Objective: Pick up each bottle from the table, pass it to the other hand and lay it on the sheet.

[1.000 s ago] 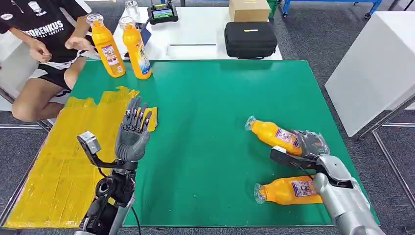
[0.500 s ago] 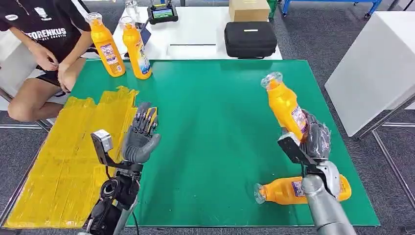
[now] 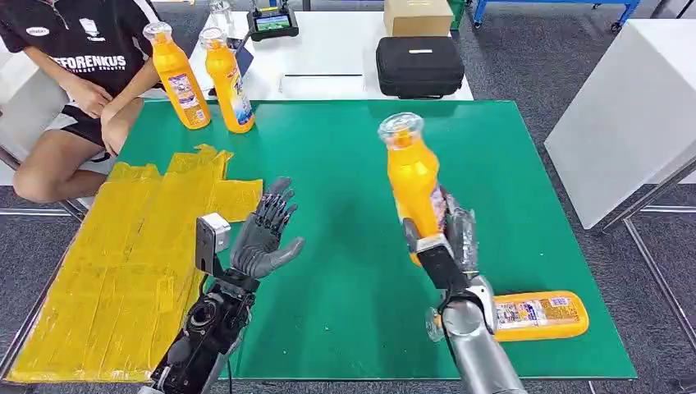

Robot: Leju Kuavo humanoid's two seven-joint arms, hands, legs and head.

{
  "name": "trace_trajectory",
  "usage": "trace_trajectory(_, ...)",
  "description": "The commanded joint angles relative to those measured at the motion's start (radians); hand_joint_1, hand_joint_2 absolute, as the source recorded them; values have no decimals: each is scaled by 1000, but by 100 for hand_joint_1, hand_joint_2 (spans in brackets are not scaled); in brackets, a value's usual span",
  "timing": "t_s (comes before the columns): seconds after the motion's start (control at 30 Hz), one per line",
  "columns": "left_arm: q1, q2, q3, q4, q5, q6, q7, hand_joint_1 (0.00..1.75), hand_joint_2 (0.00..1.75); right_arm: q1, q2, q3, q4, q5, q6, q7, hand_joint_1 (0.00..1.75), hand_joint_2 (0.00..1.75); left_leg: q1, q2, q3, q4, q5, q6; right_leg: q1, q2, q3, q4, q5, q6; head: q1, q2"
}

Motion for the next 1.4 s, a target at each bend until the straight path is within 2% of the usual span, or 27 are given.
trace_trajectory(0.03, -47, 34, -67, -12, -4, -8, 30, 0, 175, -104, 68, 247, 210, -4, 48, -2, 175, 175, 2, 5, 5, 0, -3, -4, 2, 3, 5, 0, -2, 0, 0, 0)
trace_trajectory(0.13, -58, 37, -73, -16, 3, -2, 39, 0, 175, -126, 79, 311, 260, 8, 64, -1, 175, 175, 2, 4, 5, 0, -3, -4, 2, 2, 4, 0, -1, 0, 0, 0)
trace_trajectory(0.3, -61, 37, -76, -12, 5, 0, 40, 0, 175, -130, 79, 324, 273, 8, 59, -2, 175, 175, 1, 1, 2, 0, -1, -2, 1, 0, 2, 0, -1, 0, 0, 0)
trace_trajectory(0.33, -63, 37, -77, -11, 6, 1, 41, 0, 175, -138, 76, 345, 286, 23, 49, 0, 175, 175, 2, 2, 7, 1, -4, -6, 2, 0, 7, 0, -3, 0, 0, 0)
trace_trajectory(0.5, -66, 38, -79, -8, 16, 6, 47, 0, 175, -138, 89, 416, 331, 69, 11, 2, 175, 175, 1, 1, 2, -1, -1, -2, 0, 0, 2, -1, 0, 0, 0, 0)
trace_trajectory(0.53, -69, 38, -77, -5, 19, 7, 48, 0, 175, -138, 90, 426, 337, 72, 16, 5, 175, 175, 2, 2, 6, -1, -3, -4, 1, 0, 6, -1, -2, 0, 1, 0)
trace_trajectory(0.7, -81, 35, -77, 7, 31, 5, 52, 0, 175, -141, 91, 446, 356, 76, 20, 20, 175, 175, 1, 0, 2, 0, -1, -3, 1, -1, 2, 0, -1, 0, 1, 0)
trace_trajectory(0.73, -81, 35, -77, 7, 31, 5, 52, 0, 175, -141, 91, 446, 356, 76, 20, 20, 175, 175, 3, 1, 8, 0, -4, -6, 2, -2, 8, 0, -4, 0, 0, 0)
trace_trajectory(0.77, -81, 35, -77, 7, 31, 5, 52, 0, 175, -141, 91, 446, 356, 76, 20, 20, 175, 175, 1, 0, 3, 0, -2, -3, 1, -1, 3, 0, -2, 0, 0, 0)
trace_trajectory(0.83, -80, 35, -78, 10, 31, 5, 52, 0, 175, -141, 89, 447, 357, 74, 19, 19, 175, 175, 2, 0, 7, 1, -4, -6, 2, -2, 8, 0, -4, 0, 0, 0)
trace_trajectory(0.87, -80, 35, -78, 12, 37, 4, 52, 0, 175, -141, 87, 450, 356, 71, 19, 19, 175, 175, 1, 0, 2, 0, -1, -2, 1, -1, 2, -1, -1, 0, 0, 0)
trace_trajectory(1.0, -82, 31, -79, 22, 57, -4, 52, 0, 175, -136, 81, 453, 352, 61, 15, 24, 175, 175, 1, 0, 2, 0, -1, -2, 1, -1, 2, -1, -1, 0, 0, 0)
trace_trajectory(1.03, -83, 28, -74, 26, 69, -5, 48, 16, 175, -134, 79, 452, 350, 59, 12, 25, 175, 175, 1, 0, 4, 0, -2, -4, 1, -2, 5, -1, -2, 0, 0, 0)
trace_trajectory(1.07, -84, 28, -76, 28, 72, -5, 47, 150, 175, -132, 78, 451, 348, 57, 11, 26, 175, 175, 1, 0, 2, -1, -1, -2, 0, -1, 2, -1, -1, 0, 0, 0)
trace_trajectory(1.13, -83, 28, -76, 31, 79, -5, 45, 175, 175, -125, 72, 447, 341, 56, 6, 30, 175, 175, 1, -1, 5, 0, -2, -4, 1, -3, 5, -1, -3, 0, 0, 0)
trace_trajectory(1.4, -88, 24, -84, 41, 86, -5, 42, 175, 175, -110, 62, 436, 319, 60, -6, 37, 175, 175, 1, -1, 4, 0, -1, -3, 1, -3, 4, -1, -2, 0, 0, 0)
